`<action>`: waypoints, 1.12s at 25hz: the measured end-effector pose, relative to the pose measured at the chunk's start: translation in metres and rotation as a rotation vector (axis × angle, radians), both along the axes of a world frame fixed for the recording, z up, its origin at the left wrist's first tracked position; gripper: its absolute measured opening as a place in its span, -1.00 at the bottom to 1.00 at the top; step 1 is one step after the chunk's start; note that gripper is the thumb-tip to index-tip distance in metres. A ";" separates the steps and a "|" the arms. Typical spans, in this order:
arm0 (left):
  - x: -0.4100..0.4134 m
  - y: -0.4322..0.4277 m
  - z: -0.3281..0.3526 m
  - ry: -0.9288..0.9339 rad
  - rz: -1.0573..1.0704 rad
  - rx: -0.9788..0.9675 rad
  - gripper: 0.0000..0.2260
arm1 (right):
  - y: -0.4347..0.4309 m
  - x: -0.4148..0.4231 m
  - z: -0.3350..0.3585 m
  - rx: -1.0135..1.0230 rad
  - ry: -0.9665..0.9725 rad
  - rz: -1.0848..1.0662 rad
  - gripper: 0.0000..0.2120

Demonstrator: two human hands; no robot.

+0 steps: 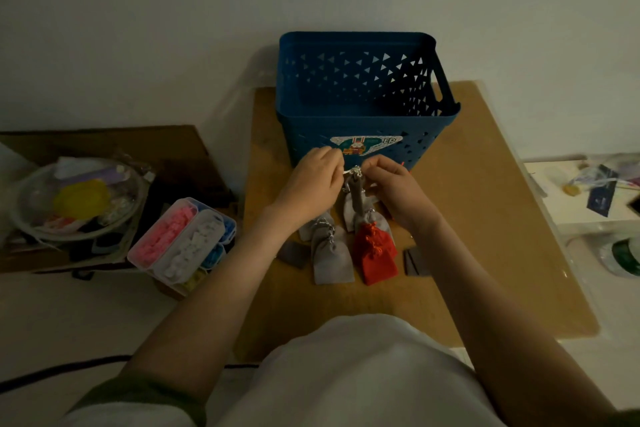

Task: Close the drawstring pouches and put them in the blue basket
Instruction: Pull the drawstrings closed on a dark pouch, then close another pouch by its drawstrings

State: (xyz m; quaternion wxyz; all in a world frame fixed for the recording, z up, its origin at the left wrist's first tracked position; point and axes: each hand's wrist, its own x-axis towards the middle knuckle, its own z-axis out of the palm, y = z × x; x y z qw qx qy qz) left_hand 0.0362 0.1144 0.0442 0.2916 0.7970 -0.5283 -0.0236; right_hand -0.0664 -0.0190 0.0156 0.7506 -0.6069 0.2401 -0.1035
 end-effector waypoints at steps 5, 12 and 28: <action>-0.009 -0.004 -0.008 0.397 0.041 0.005 -0.89 | -0.012 -0.011 -0.003 0.090 -0.001 0.036 -0.84; -0.032 -0.038 -0.025 0.723 0.113 0.058 -0.85 | -0.031 -0.032 -0.031 0.106 0.067 0.061 -0.81; -0.038 -0.058 -0.089 0.789 0.158 0.569 -0.82 | -0.083 -0.067 -0.126 -0.086 0.444 -0.090 -0.48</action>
